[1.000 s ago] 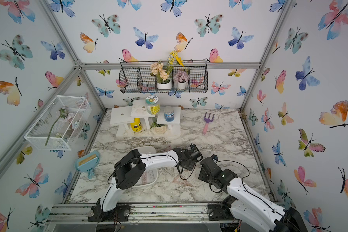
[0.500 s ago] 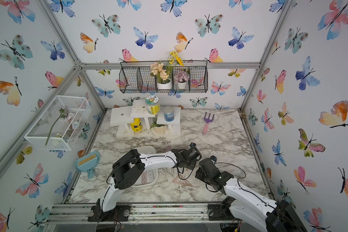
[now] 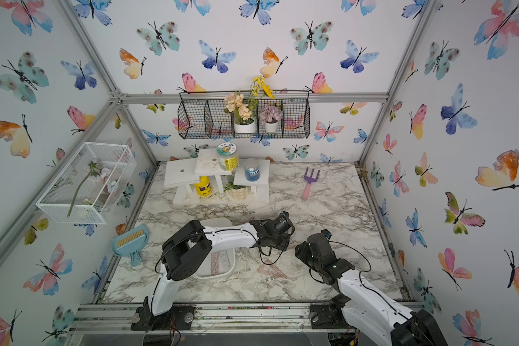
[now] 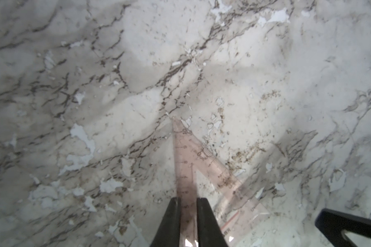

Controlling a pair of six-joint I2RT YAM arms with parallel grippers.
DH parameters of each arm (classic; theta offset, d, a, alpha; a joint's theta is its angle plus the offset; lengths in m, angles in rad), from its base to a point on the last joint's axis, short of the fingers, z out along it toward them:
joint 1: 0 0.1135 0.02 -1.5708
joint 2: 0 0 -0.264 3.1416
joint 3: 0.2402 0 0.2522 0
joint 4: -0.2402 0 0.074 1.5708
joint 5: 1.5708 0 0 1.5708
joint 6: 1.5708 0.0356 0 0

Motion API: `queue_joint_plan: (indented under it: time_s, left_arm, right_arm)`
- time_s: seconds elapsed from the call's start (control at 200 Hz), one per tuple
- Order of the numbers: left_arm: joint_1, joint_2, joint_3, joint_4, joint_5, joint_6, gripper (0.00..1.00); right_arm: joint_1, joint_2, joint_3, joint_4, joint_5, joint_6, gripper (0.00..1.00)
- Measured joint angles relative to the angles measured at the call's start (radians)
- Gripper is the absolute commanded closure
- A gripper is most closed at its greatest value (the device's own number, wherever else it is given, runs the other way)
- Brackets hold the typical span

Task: Put the scattered rulers into the storage box
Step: Pick up the ruler from the center of the board.

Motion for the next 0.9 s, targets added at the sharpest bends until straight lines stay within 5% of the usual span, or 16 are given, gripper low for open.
queue_joint_plan:
  time_s: [0.901]
  left_arm:
    - [0.010,-0.003,-0.003,0.004,0.029,0.000,0.86]
  right_arm:
    - [-0.060,0.181,-0.014,0.225,-0.137,0.006,0.64]
